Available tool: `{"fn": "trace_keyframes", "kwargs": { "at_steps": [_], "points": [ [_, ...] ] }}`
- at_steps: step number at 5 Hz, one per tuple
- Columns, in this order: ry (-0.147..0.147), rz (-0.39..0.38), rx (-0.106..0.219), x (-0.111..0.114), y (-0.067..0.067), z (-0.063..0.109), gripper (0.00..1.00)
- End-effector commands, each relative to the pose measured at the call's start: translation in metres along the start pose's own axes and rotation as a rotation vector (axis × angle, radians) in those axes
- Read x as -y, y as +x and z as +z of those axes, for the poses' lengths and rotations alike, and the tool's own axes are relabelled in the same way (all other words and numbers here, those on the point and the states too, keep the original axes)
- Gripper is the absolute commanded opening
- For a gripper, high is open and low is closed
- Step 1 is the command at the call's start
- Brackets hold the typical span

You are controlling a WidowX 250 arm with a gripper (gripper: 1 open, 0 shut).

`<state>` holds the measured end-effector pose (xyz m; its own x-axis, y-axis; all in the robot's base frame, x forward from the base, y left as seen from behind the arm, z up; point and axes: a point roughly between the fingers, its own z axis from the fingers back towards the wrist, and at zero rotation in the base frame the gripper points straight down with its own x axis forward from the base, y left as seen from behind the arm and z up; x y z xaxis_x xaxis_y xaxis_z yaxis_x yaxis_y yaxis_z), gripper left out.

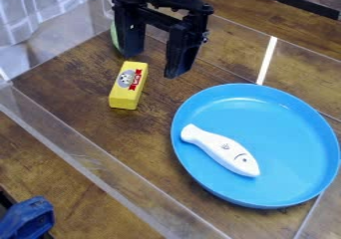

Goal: Put the yellow brick in the blue tray

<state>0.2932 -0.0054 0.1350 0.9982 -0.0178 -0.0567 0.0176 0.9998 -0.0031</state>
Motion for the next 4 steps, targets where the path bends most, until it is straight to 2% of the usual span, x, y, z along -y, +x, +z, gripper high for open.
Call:
{"fn": "trace_keyframes", "kwargs": {
  "at_steps": [1, 2, 3, 4],
  "points": [
    [0.001, -0.049, -0.010, 0.002, 0.005, -0.013, 1.00],
    [-0.006, -0.013, 0.007, -0.005, 0.002, -0.024, 1.00],
    [-0.018, 0.003, 0.023, -0.017, -0.002, -0.025, 1.00],
    [-0.039, 0.045, 0.057, -0.035, -0.006, -0.036, 1.00]
  ]
}}
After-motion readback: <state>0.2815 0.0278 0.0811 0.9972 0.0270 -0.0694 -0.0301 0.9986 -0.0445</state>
